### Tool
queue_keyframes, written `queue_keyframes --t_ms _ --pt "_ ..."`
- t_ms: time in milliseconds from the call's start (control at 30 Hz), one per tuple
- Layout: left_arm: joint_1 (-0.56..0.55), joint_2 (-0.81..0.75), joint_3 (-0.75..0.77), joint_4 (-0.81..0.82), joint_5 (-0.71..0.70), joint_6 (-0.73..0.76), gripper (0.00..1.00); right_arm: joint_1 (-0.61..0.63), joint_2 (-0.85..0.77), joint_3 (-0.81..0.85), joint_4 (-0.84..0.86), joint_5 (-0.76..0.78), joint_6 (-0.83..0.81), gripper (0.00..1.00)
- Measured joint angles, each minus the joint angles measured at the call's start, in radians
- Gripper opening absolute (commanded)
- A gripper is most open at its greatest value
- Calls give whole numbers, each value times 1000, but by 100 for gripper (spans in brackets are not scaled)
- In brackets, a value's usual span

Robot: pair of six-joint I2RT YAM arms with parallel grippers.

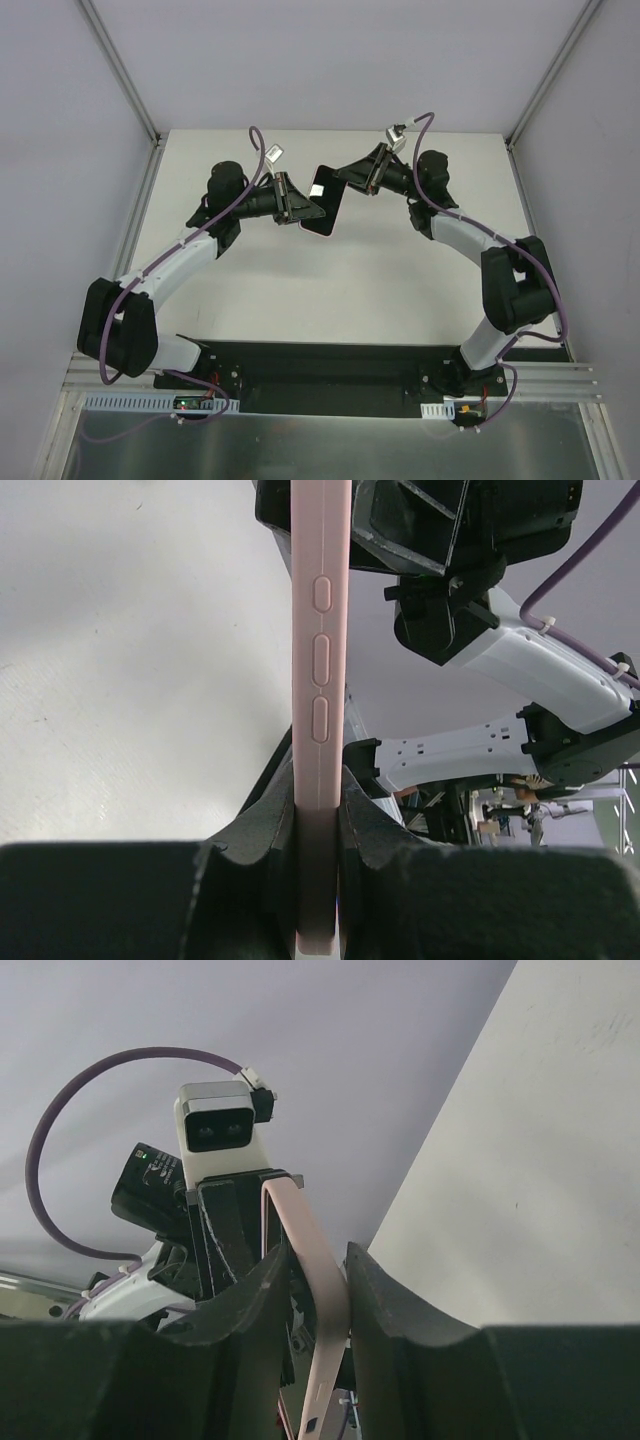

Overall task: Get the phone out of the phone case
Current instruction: Adjust the phone.

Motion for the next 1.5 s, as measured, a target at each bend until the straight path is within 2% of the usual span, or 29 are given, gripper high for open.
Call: queue_keyframes --t_ms 100,133,300,400,467,500,567,600,633,833,867,900,933,967,1067,1333,1400,1500 --pt "0 -8 0 1 4 0 0 2 5 -3 43 -11 27 47" --pt "0 -9 0 1 4 0 0 3 9 -3 67 -16 41 56" --pt "0 -10 0 -6 3 -1 0 21 41 -3 173 -45 102 61" --pt "0 -13 0 -12 2 -1 0 31 66 -3 216 -56 132 54" --pt "0 -17 0 -12 2 -1 0 33 75 -3 235 -57 149 43" --pt "0 -21 0 -13 2 -1 0 33 77 -3 243 -57 156 36" --pt "0 -25 0 -10 3 0 0 33 78 -3 258 -57 165 17" --pt "0 -29 0 -7 3 0 0 33 78 -3 263 -57 166 4" --pt "0 -34 0 -5 4 -2 0 33 78 -4 264 -60 172 1" --pt "6 -48 0 -4 12 -18 0 32 79 -15 332 -64 204 1" --pt "6 -49 0 -8 12 -18 4 32 79 -18 334 -63 206 1" --pt "6 -49 -1 -12 13 -16 12 32 79 -20 335 -63 206 1" --pt "6 -49 -2 -16 13 -12 29 33 79 -20 335 -63 206 1" --pt "6 -50 -1 -19 13 -8 37 33 79 -20 335 -64 205 1" --pt "10 -58 0 -46 8 16 55 34 79 -20 318 -72 183 1" --pt "46 -45 49 -66 30 30 56 35 82 -13 251 -94 147 1" --pt "46 -24 60 -49 42 21 63 35 82 -11 251 -97 144 2" --pt "46 18 82 -19 64 6 66 39 82 -11 240 -109 134 2"
